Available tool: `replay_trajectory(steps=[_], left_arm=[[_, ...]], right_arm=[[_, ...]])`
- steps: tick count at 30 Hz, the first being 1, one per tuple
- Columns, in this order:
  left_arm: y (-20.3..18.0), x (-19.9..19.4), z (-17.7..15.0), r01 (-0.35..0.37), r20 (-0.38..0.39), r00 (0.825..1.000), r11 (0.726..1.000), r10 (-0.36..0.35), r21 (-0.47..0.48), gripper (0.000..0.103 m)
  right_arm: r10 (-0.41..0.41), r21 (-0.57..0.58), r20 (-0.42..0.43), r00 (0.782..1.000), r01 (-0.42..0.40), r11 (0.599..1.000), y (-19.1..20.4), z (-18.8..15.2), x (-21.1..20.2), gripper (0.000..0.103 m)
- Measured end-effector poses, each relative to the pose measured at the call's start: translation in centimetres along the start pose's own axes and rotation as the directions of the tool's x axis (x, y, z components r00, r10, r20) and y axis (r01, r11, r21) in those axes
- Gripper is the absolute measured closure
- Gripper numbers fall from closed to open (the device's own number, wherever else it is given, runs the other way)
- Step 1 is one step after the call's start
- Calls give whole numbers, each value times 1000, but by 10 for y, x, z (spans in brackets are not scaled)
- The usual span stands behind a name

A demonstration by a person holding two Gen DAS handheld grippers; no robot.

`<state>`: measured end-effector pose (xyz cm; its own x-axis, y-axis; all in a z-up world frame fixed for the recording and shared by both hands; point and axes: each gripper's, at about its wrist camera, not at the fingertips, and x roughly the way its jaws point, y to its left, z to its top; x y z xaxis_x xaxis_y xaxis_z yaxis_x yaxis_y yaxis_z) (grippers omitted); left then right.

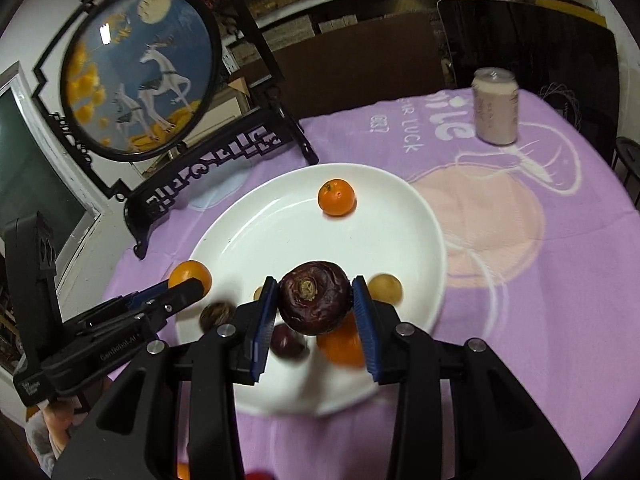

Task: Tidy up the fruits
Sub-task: 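Carry the orange to the plate with the left tool while the right tool carries a mangosteen there, then grasp a red cherry tomato with the left tool while the right tool grasps a mangosteen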

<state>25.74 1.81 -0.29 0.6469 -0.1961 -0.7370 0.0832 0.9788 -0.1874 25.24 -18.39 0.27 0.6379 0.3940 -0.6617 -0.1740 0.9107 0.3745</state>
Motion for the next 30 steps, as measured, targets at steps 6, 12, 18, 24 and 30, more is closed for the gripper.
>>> replay_trajectory(steps=[6, 12, 18, 24, 30], left_arm=[[7, 17, 0, 22, -11, 1000, 999, -22, -25, 48], [8, 1, -4, 12, 13, 1000, 999, -11, -32, 46], [2, -24, -22, -18, 29, 999, 1000, 18, 0, 44], [3, -51, -65, -1, 9, 1000, 1000, 1, 20, 38], [-9, -73, -100, 48, -25, 999, 995, -46, 83, 33]], right_arm=[[-6, 14, -41, 999, 7, 1000, -4, 4, 28, 51], [6, 29, -1, 1000, -6, 1000, -5, 2, 6, 51], [7, 2, 24, 1000, -7, 1000, 5, -14, -32, 45], [27, 0, 12, 1000, -27, 1000, 4, -50, -62, 44], [38, -1, 15, 999, -38, 999, -2, -83, -86, 44]])
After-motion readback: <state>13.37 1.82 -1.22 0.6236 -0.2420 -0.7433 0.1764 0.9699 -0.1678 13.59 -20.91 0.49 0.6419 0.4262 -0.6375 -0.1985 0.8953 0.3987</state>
